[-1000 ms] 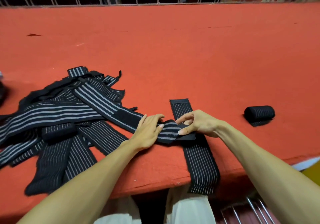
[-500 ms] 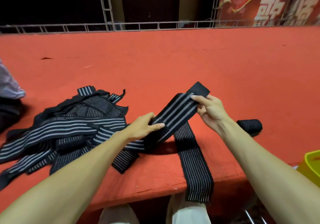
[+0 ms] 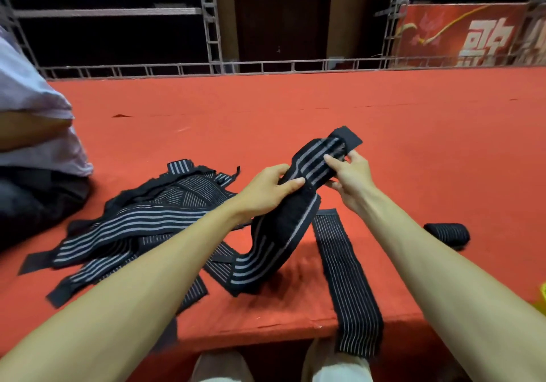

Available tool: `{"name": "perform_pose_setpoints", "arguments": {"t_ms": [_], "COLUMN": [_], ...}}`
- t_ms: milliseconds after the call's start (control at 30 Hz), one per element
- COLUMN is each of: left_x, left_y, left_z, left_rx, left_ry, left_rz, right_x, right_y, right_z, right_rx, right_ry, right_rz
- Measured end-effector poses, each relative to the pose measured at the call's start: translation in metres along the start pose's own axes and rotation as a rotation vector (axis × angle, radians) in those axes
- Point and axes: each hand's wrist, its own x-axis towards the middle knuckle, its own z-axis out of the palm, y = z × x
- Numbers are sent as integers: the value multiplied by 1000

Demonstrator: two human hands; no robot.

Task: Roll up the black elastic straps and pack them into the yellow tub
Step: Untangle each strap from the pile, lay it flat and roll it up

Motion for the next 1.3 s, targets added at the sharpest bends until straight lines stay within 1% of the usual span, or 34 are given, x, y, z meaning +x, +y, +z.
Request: {"name": "perform_pose_setpoints", "arguments": {"t_ms": [67, 167, 300, 367, 433, 533, 600, 667, 800, 867, 933, 1033, 1100, 1200, 1300], "left_x": [-5, -10, -15, -15, -13, -8, -6, -9, -15, -13, -7, 4, 12, 20, 28], "left_y": [12, 22, 26, 21, 11, -18, -41, -62, -112, -131, -146, -161, -174, -190, -202], "left_z": [-1, -4, -3, -2, 2, 11, 17, 21, 26, 29, 32, 35, 35, 36, 43], "left_rx": [-200, -423, -631, -679, -664, -556, -486, -429, -342, -331, -401, -582, -628, -528, -362], "left_ry": [-14, -24, -47, -43, -9, 71, 106, 60, -153, -169, -96, 44, 122, 204, 255], "left_rz": [-61, -134, -222, -249, -267, -303, -334, -353, -388, -407, -432, -428, -411, -457, -568], "right_x": [4, 9, 19, 24, 28, 34, 42, 51, 77, 90, 103, 126, 142, 161, 168], "right_y": [-6, -9, -1, 5, 12, 26, 40, 55, 86, 102, 118, 141, 157, 179, 197], "right_z": [5, 10, 18, 23, 27, 33, 35, 36, 44, 51, 57, 62, 66, 76, 84], "right_rx": [54, 170, 131, 93, 39, -19, -62, -80, -134, -161, -177, -181, -201, -250, -310], "right_ry": [35, 63, 100, 109, 93, 20, 7, 24, 57, 57, 61, 89, 105, 90, 7], "right_rz": [5, 43, 42, 41, 55, 110, 135, 139, 148, 157, 168, 174, 172, 199, 284]}}
